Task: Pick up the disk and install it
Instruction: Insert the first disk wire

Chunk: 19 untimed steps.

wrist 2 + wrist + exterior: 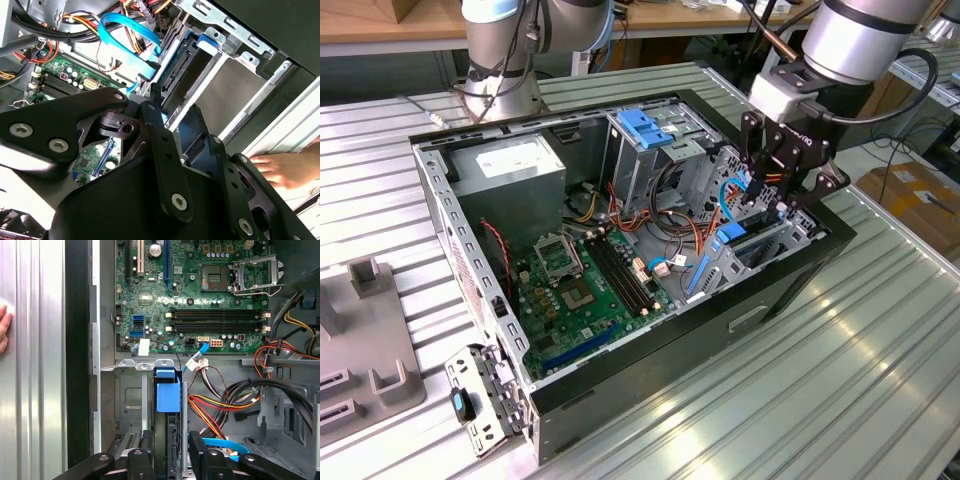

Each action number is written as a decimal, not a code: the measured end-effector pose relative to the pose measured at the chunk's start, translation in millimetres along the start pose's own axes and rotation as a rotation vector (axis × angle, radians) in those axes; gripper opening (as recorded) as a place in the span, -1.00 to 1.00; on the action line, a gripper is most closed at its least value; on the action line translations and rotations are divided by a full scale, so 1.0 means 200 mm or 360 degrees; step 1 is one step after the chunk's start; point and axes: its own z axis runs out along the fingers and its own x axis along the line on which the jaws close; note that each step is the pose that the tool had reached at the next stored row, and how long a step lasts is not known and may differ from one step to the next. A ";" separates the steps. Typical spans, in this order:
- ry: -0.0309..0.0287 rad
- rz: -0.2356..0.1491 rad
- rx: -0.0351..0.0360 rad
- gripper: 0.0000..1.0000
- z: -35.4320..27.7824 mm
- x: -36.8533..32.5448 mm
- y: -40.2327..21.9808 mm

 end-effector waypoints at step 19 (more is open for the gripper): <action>-0.00060 0.0000 0.0000 -0.15 -0.065 -0.052 -0.002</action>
